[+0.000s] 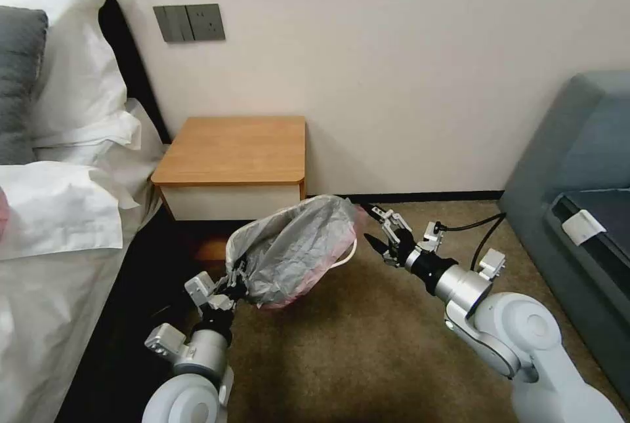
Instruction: Pick up the garbage bag from the table and place it over the trash can.
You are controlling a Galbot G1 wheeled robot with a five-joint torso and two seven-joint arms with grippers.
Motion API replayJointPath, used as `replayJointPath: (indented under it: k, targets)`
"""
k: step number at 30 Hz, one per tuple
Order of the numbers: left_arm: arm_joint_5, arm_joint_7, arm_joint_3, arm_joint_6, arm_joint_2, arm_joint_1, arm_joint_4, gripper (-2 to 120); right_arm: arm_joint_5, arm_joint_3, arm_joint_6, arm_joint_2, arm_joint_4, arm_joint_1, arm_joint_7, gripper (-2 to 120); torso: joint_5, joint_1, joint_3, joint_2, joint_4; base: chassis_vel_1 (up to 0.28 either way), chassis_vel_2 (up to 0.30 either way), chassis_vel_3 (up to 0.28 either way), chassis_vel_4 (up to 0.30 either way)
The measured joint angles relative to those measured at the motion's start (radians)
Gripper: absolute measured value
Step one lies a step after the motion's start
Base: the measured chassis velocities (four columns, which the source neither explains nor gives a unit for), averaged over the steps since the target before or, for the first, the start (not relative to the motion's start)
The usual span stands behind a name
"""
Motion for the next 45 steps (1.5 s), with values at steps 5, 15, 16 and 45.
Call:
replayJointPath:
  k: [5, 15, 16, 45]
  targets:
    - [0.005, 0.000, 0.002, 0.000, -0.005, -0.001, 0.001, 7, -0.024, -0.016, 0.006, 0.002, 0.003, 0.006, -0.015, 60, 0.0001, 0.000, 0.000, 0.000, 0.0000, 0.000, 0.000, 0.000, 0.000]
    - [0.011, 0.002, 0.003, -0.002, -0.007, -0.002, 0.007, 7, -0.040, -0.020, 0.019, 0.012, 0.006, 0.002, -0.032, 22, 0.0001, 0.000, 0.000, 0.000, 0.0000, 0.000, 0.000, 0.000, 0.000]
    - [0.011, 0.002, 0.003, -0.002, -0.007, -0.002, 0.007, 7, -0.040, -0.020, 0.019, 0.012, 0.006, 0.002, -0.032, 22, 0.0001, 0.000, 0.000, 0.000, 0.0000, 0.000, 0.000, 0.000, 0.000]
    - [0.015, 0.004, 0.005, -0.008, -0.005, -0.026, 0.013, 7, -0.229, -0.032, -0.105, -0.105, 0.013, -0.019, 0.065, 0, 0.0002, 0.000, 0.000, 0.000, -0.0001, 0.000, 0.000, 0.000, 0.000]
